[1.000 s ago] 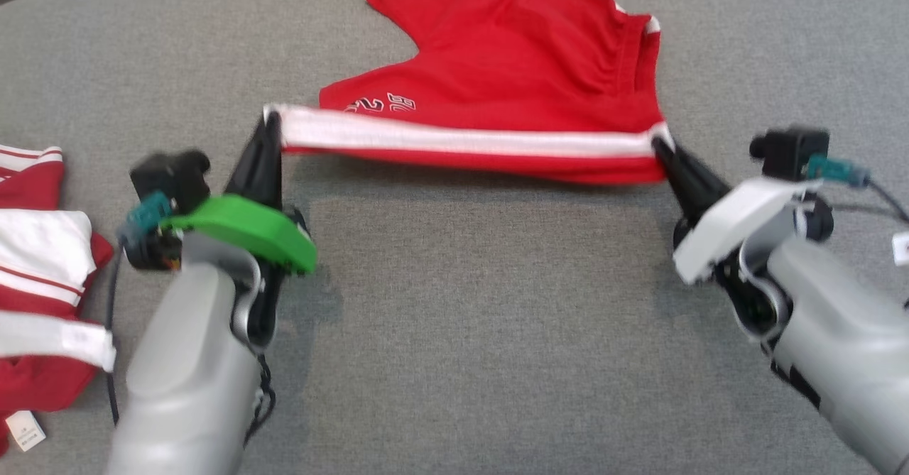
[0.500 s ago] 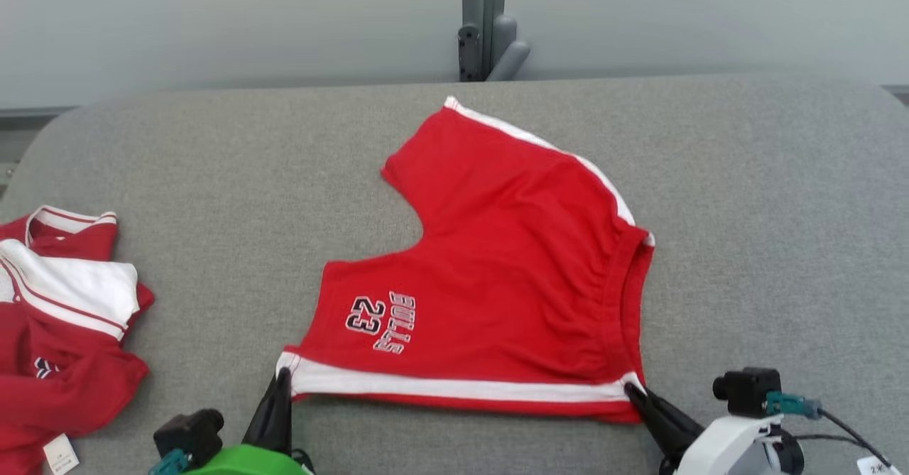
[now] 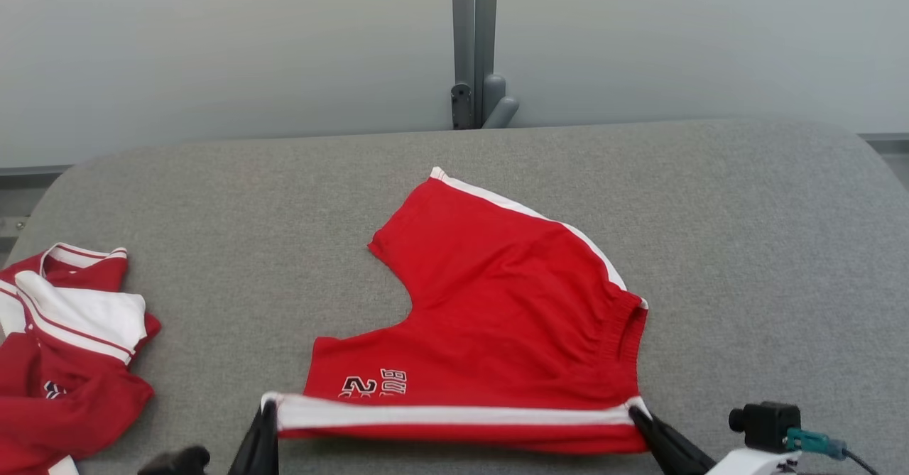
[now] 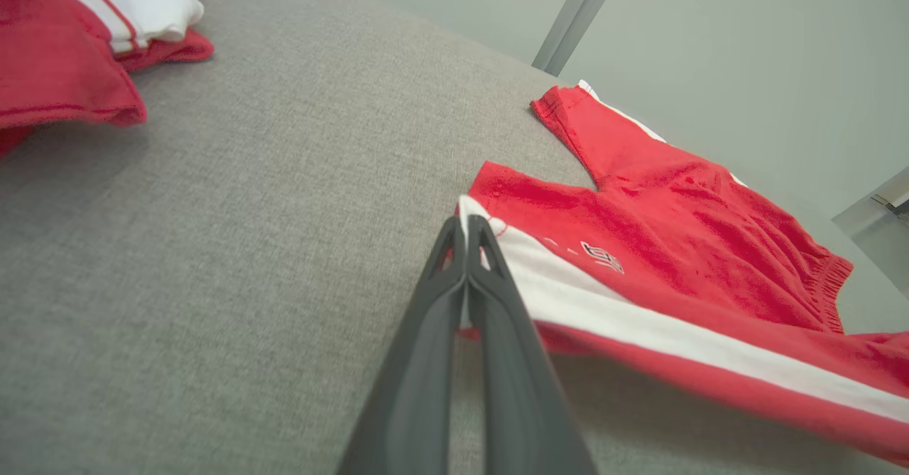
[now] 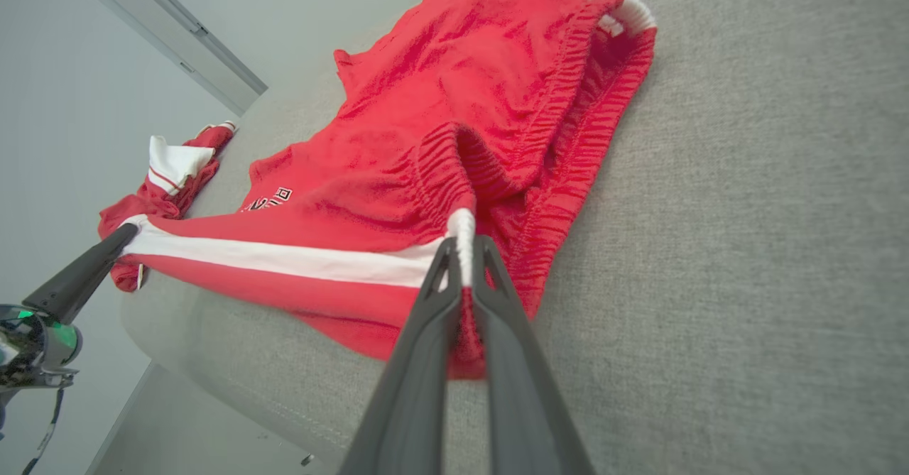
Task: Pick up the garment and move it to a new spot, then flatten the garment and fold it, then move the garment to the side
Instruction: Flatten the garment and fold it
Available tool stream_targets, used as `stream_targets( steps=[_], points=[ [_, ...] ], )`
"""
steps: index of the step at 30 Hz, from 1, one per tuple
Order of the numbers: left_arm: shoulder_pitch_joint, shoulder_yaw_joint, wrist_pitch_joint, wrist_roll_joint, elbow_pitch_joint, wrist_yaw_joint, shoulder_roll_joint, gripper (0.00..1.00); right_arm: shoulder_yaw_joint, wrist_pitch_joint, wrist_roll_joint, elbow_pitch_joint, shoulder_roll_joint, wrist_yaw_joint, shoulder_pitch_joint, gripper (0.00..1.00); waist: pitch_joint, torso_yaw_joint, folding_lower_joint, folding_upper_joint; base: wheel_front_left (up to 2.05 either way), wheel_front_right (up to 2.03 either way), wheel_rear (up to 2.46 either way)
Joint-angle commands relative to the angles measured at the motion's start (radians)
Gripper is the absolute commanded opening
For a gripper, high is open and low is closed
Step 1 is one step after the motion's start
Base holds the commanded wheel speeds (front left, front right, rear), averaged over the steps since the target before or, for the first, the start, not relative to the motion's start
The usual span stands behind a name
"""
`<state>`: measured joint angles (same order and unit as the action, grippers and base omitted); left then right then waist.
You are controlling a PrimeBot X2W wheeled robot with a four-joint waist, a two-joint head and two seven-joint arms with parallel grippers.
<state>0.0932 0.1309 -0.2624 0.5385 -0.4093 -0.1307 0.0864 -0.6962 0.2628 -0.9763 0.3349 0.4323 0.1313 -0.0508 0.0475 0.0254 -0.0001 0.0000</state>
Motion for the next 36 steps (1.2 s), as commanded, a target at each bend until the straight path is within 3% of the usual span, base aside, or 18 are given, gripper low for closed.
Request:
stream_targets(
  steps=[1, 9, 12, 19, 27, 35, 36],
  points=[
    [-0.072, 0.013, -0.003, -0.025, 0.016, 0.001, 0.021, 0.00, 0.026, 0.003, -0.015, -0.011, -0.005, -0.001, -0.030, 0.00, -0.042, -0.024, 0.0001, 0.0000, 0.00, 0.00, 0.00],
    [-0.423, 0.090, -0.002, -0.082, -0.028, 0.001, 0.065, 0.00, 0.186, 0.003, -0.101, -0.043, -0.090, -0.001, -0.175, 0.00, -0.232, -0.092, 0.0001, 0.0000, 0.00, 0.00, 0.00],
    [-0.651, 0.160, -0.002, -0.108, -0.145, 0.001, 0.086, 0.00, 0.285, 0.003, -0.078, -0.020, -0.169, -0.001, -0.248, 0.00, -0.336, -0.140, 0.0001, 0.0000, 0.00, 0.00, 0.00],
    [-0.901, 0.231, -0.002, -0.144, -0.327, 0.001, 0.090, 0.00, 0.331, 0.003, -0.013, -0.002, -0.267, -0.001, -0.315, 0.00, -0.457, -0.214, 0.0001, 0.0000, 0.00, 0.00, 0.00],
    [-1.096, 0.272, -0.002, -0.186, -0.519, 0.012, 0.087, 0.00, 0.406, 0.003, 0.041, -0.033, -0.335, -0.001, -0.340, 0.00, -0.537, -0.277, 0.0001, 0.0000, 0.00, 0.00, 0.00],
    [-1.174, 0.279, -0.002, -0.215, -0.644, 0.035, 0.083, 0.00, 0.390, 0.003, 0.048, -0.028, -0.367, -0.001, -0.342, 0.00, -0.565, -0.300, 0.0001, 0.0000, 0.00, 0.00, 0.00],
    [-1.179, 0.275, -0.002, -0.213, -0.654, 0.042, 0.083, 0.00, 0.381, 0.003, 0.043, -0.025, -0.369, -0.001, -0.342, 0.24, -0.565, -0.302, 0.0001, 0.0000, 0.00, 0.00, 0.00]
  ],
)
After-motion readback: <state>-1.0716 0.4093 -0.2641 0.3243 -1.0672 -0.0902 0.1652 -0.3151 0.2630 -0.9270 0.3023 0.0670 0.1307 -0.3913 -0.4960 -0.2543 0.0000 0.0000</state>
